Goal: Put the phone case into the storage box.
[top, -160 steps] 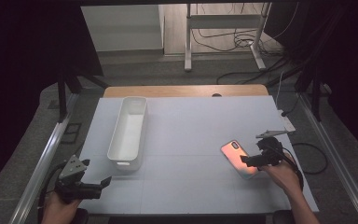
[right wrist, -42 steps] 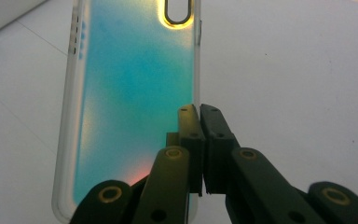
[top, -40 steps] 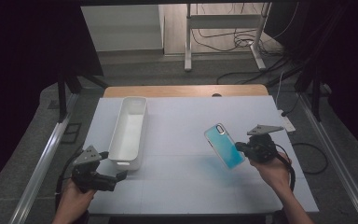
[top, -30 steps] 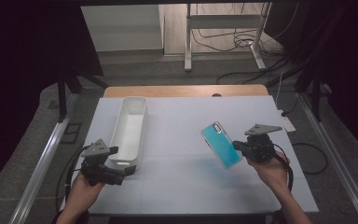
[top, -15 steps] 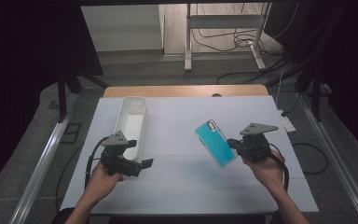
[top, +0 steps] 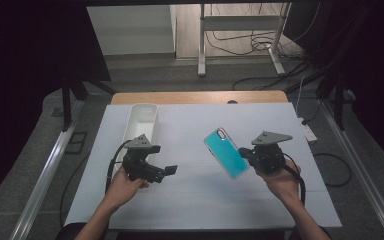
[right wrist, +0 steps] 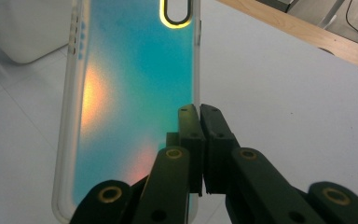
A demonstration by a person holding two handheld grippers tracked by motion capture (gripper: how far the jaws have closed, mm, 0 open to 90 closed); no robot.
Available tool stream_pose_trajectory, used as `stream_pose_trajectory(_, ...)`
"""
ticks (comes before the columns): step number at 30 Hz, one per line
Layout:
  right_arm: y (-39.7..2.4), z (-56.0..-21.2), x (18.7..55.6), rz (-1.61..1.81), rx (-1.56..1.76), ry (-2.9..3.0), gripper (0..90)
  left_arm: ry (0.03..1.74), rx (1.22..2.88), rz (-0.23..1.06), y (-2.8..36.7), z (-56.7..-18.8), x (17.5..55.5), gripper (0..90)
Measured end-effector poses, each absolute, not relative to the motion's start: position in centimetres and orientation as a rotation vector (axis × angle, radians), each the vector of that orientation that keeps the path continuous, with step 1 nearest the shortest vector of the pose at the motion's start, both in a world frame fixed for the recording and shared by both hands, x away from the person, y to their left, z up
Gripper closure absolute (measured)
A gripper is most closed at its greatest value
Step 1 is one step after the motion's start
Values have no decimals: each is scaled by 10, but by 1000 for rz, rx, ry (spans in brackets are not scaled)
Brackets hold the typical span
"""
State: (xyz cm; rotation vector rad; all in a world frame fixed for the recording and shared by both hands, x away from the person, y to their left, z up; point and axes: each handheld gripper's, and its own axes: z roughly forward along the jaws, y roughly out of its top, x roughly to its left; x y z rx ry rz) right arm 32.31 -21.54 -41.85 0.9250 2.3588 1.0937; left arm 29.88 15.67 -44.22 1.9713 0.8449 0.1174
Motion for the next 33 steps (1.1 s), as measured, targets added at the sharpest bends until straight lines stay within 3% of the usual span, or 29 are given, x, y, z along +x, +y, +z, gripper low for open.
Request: stream_pose_trajectory(33, -175, -420, 309, 1112, 781, 2392, 883, 831, 1925, -29, 126, -449, 312, 0)
